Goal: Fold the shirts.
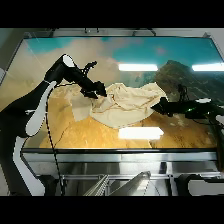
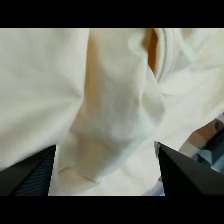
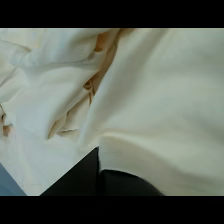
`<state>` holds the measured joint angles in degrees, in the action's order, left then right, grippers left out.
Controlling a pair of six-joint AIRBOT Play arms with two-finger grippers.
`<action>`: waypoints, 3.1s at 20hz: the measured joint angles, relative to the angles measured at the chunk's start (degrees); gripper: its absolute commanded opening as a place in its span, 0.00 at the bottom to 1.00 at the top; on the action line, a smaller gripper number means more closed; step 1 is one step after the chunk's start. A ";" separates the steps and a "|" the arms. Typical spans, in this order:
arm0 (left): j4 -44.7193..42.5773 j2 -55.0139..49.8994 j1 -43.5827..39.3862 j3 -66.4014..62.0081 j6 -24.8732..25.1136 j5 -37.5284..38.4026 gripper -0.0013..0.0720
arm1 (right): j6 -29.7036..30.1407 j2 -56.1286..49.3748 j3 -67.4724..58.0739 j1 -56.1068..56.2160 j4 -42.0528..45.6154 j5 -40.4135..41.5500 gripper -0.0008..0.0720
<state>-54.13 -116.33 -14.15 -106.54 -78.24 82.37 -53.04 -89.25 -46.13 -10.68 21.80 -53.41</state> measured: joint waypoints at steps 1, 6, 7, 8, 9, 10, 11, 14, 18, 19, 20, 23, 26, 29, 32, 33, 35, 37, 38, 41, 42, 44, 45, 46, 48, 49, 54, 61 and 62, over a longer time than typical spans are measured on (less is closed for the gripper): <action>-1.25 0.00 -0.44 0.00 0.00 -0.17 0.97 | 0.09 0.00 0.00 0.00 -0.02 0.00 0.03; -5.68 -1.73 -4.17 0.00 0.20 0.85 0.78 | 0.66 0.00 -0.02 0.00 -0.02 0.00 0.03; -6.08 -2.49 -5.05 -0.04 0.20 1.57 0.21 | 0.66 0.00 -0.02 0.00 -0.02 -0.04 0.03; -6.49 -3.10 -5.75 -0.04 0.20 2.47 0.01 | 0.66 0.00 -0.02 0.00 -0.02 -0.20 0.03; -6.71 -3.69 -6.38 -0.04 0.22 3.32 0.01 | 0.70 0.00 -0.02 0.00 -0.02 -0.52 0.03; -6.95 -4.02 -6.86 -0.42 0.20 4.20 0.01 | 0.74 -0.02 -0.04 0.00 -0.02 -0.83 0.03; -6.95 -4.04 -7.15 -1.31 0.22 5.01 0.01 | 0.81 0.00 -0.04 0.00 -0.02 -1.33 0.03; -7.26 -3.02 -6.64 -6.36 0.20 8.04 0.04 | 1.09 0.61 -0.28 -0.72 0.02 -4.04 0.03; -5.60 3.61 -3.08 -9.77 -0.26 11.80 0.04 | -0.42 3.76 -5.46 -5.79 3.26 -11.43 0.03; -3.69 6.25 -1.42 -9.14 -0.24 12.33 0.04 | -1.86 4.90 -8.33 -7.50 5.07 -13.90 0.03; -1.05 8.85 0.55 -8.31 -0.24 12.90 0.04 | -3.43 6.08 -11.39 -9.05 6.54 -16.04 0.03; 8.57 16.44 7.63 -6.71 -0.17 13.68 0.04 | -7.19 10.88 -21.53 -12.66 7.63 -20.50 0.03; 19.43 24.44 15.69 -6.10 0.26 13.88 0.04 | -8.76 16.87 -30.49 -14.10 5.07 -22.69 0.03; 26.77 33.00 23.58 -5.86 0.98 14.62 0.04 | -9.42 24.02 -37.53 -14.71 3.87 -22.82 0.03; 30.25 41.13 29.77 -5.79 1.77 15.58 0.04 | -9.25 31.67 -42.64 -14.93 3.19 -20.33 0.03; 30.91 43.52 31.41 -5.77 2.16 15.56 0.04 | -8.66 33.83 -43.67 -14.95 3.13 -19.06 0.03; 32.15 47.76 34.53 -5.77 3.13 15.23 0.04 | -6.88 37.83 -45.18 -14.97 3.21 -15.61 0.03; 32.22 49.64 36.50 -5.68 3.52 15.21 0.04 | -5.79 38.99 -45.92 -14.93 3.82 -13.84 0.03; 32.39 49.81 36.79 -5.33 3.67 15.21 0.04 | -5.57 38.34 -46.07 -14.67 4.20 -13.68 0.03; 32.59 48.19 35.08 -1.27 3.67 16.17 0.04 | -5.20 32.06 -45.75 -11.34 4.98 -16.20 0.03; 32.54 46.82 33.88 1.40 3.96 16.50 0.04 | -5.07 28.85 -45.44 -9.42 5.49 -17.35 0.03; 31.06 43.32 31.39 7.61 5.90 16.85 0.04 | -5.09 21.49 -44.85 -5.07 8.48 -18.84 0.03; 29.14 41.29 30.38 10.75 6.84 16.50 0.04 | -5.81 17.22 -44.61 -2.82 10.75 -19.23 0.04; 26.67 38.97 29.57 13.86 7.72 15.52 0.04 | -6.75 13.27 -44.46 -0.94 12.87 -19.41 0.32; 21.57 33.59 28.74 19.12 9.03 12.92 0.67 | -8.79 4.61 -44.33 2.08 16.57 -18.88 0.69; 19.37 30.38 28.79 20.90 9.55 11.43 1.00 | -10.08 0.96 -44.33 2.82 17.90 -18.32 0.69; 14.19 15.23 34.10 19.34 9.88 10.32 0.99 | -14.99 -8.20 -44.76 0.92 20.65 -20.44 0.60; 12.83 7.23 41.62 20.87 9.05 16.90 0.99 | -14.47 -4.26 -31.36 -5.16 21.75 -31.61 0.59; 12.74 7.08 41.90 22.69 9.62 17.64 0.99 | -13.68 -2.91 -27.10 -5.51 21.79 -31.10 0.59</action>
<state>-41.39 -109.25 27.75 -83.85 -68.62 100.01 -66.72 -92.16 -73.23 -16.19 43.59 -84.51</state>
